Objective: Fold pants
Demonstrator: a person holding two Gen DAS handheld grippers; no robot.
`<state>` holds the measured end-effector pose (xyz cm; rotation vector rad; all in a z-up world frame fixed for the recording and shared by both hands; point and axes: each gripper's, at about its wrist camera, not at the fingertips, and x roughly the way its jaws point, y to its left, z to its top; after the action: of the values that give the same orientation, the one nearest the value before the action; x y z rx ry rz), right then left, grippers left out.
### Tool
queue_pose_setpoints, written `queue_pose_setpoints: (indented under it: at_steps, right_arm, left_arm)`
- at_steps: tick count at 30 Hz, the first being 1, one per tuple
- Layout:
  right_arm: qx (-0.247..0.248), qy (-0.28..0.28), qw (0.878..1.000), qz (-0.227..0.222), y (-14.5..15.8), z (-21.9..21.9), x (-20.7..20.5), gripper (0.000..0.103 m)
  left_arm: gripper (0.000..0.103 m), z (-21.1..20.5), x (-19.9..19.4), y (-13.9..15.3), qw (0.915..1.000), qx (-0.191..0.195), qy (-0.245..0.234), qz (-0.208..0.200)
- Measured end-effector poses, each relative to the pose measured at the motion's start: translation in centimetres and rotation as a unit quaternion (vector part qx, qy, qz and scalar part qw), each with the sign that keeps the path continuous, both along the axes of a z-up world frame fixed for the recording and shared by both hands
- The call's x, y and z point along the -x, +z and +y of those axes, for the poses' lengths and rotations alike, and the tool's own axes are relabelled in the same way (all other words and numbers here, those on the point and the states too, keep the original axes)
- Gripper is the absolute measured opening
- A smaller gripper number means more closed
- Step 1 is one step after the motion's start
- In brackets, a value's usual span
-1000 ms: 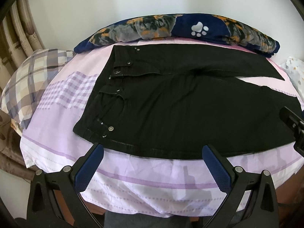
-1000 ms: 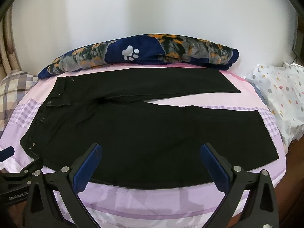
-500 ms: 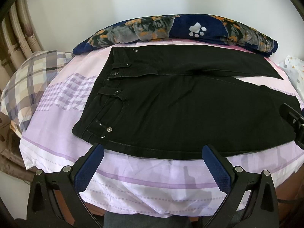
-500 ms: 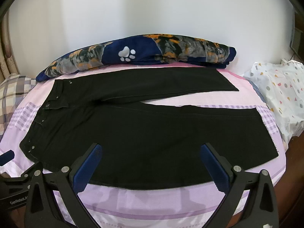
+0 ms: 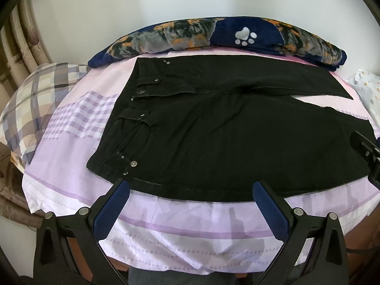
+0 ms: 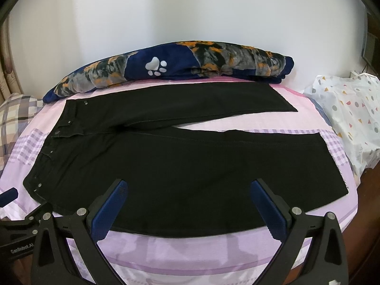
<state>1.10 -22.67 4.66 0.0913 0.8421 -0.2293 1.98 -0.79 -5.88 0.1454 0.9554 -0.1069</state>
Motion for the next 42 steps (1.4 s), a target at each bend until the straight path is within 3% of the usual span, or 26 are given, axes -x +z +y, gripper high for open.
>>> queue_pose_setpoints:
  at_steps: [13, 16, 24, 28, 33, 38, 42]
  right_arm:
    - [0.0, 0.018, 0.999, -0.043, 0.3, 0.0, 0.1, 0.103]
    - [-0.018, 0.025, 0.999, -0.042, 0.6, -0.3, -0.8, 0.103]
    - [0.011, 0.068, 0.996, -0.06, 3.0, 0.7, -5.7, 0.103]
    - [-0.018, 0.102, 0.993, -0.057, 3.7, 1.1, -8.8, 0.103]
    - [-0.061, 0.13, 0.989, -0.034, 3.1, 1.5, -12.5, 0.103]
    - [-0.083, 0.14, 0.987, -0.008, 1.7, 1.9, -16.0, 0.103]
    - [-0.084, 0.144, 0.986, 0.008, 0.4, 2.3, -18.1, 0.103]
  left_arm:
    - [0.102, 0.5, -2.8, -0.2, 0.9997, 0.021, -0.002, 0.008]
    - [0.093, 1.0, -4.2, 0.0, 0.9992, 0.038, -0.004, 0.008]
    - [0.072, 4.5, -11.4, 1.2, 0.9956, 0.091, 0.006, 0.022]
    - [0.065, 7.8, -16.5, 1.7, 0.9879, 0.15, 0.014, 0.036]
    - [0.061, 10.6, -22.3, 1.2, 0.9796, 0.194, 0.012, 0.052]
    - [0.054, 13.0, -28.2, -1.6, 0.9549, 0.278, 0.002, 0.103]
    - [0.047, 14.8, -31.8, -4.4, 0.9467, 0.296, 0.029, 0.124]
